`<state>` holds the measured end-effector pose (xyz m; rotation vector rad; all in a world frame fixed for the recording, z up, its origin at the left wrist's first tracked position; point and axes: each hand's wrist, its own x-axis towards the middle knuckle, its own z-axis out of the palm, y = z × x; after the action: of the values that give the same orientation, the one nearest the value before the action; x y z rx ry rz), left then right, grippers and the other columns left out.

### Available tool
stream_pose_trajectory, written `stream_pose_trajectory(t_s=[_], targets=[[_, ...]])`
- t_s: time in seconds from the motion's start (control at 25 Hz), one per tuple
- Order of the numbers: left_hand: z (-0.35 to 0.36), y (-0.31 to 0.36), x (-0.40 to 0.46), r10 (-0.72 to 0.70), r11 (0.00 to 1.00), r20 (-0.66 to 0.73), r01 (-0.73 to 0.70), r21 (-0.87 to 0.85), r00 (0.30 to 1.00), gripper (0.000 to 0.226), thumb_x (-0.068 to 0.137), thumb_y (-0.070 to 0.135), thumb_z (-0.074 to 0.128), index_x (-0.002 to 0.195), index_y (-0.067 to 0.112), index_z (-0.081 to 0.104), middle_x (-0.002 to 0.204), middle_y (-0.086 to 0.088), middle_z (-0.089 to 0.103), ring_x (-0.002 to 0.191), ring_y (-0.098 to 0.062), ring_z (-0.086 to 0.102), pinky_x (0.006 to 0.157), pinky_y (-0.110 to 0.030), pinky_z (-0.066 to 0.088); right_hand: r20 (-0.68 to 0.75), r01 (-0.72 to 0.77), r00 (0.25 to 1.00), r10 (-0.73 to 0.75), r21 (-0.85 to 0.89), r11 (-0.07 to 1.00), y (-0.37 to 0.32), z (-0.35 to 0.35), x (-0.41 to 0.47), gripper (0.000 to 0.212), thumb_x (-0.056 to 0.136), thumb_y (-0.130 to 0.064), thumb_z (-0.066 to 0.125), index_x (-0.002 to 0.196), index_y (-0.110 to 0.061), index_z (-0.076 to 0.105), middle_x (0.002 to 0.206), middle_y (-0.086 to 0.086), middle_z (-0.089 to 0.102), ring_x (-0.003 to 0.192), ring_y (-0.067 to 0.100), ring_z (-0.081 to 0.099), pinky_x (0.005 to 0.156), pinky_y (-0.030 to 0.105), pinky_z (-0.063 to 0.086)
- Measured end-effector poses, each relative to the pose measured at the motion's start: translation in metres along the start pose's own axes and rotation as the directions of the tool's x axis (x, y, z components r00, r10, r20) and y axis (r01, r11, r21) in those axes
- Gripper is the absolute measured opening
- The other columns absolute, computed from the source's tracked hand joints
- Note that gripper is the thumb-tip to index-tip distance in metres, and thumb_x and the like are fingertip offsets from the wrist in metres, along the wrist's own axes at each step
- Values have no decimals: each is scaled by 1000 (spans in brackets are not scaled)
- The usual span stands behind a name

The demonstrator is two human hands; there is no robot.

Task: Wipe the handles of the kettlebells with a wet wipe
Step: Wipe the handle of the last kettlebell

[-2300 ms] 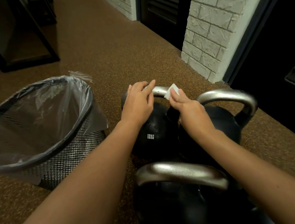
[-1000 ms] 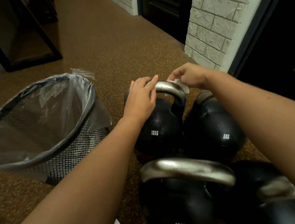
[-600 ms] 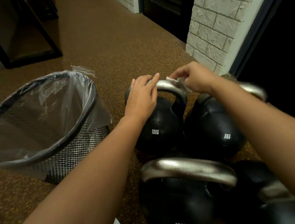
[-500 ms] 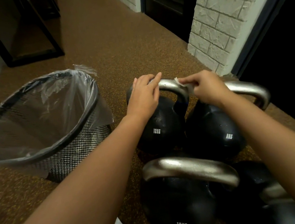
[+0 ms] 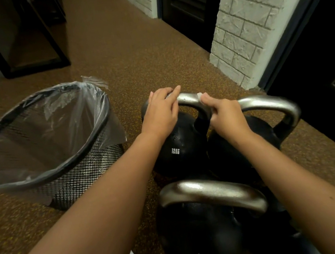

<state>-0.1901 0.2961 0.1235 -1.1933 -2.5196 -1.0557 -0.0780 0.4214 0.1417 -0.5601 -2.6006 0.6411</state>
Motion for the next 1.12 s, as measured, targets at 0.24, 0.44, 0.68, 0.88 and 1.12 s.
stream_pose_trajectory(t_s=[0.24,0.44,0.68,0.88,1.12], targets=[[1,-1,-1,-4,1000,-6,4,-7,1000,41,96,13,42,137,17,44,127,-4,50,125,-15,39,115,-38,6,-31,39,999,-37,84,996,3,6,-11,54,84,12,45,131,-13,53,134,10,54,129,18,46,104,4,20],[1,1,-1,-5,1000,-8,5,-1,1000,42,96,13,42,137,17,44,127,-3,49,126,-15,39,115,-37,5,83,-327,944,318,128,936,-5,-2,4,47,91,-2,43,134,-19,50,128,11,59,117,28,55,102,28,40],[0,-1,-2,-6,1000,16,6,-5,1000,44,95,20,47,138,19,42,129,-4,47,128,-16,37,115,-37,4,51,-253,967,250,63,965,-14,1,-9,52,89,2,41,137,-19,46,133,13,55,126,30,46,102,24,33],[-2,-1,-1,-17,999,16,18,-46,1000,40,98,22,40,138,17,42,129,-4,48,128,-15,37,115,-36,5,218,-581,737,640,688,435,-24,1,-2,43,85,10,42,125,-1,54,123,12,57,105,29,57,94,41,49],[-3,-1,-1,-25,996,27,27,-87,999,39,100,24,33,136,16,44,131,-4,49,128,-15,37,115,-36,6,478,-533,642,600,840,-98,-46,-5,0,46,89,18,29,131,6,41,137,22,39,124,37,43,97,48,43]])
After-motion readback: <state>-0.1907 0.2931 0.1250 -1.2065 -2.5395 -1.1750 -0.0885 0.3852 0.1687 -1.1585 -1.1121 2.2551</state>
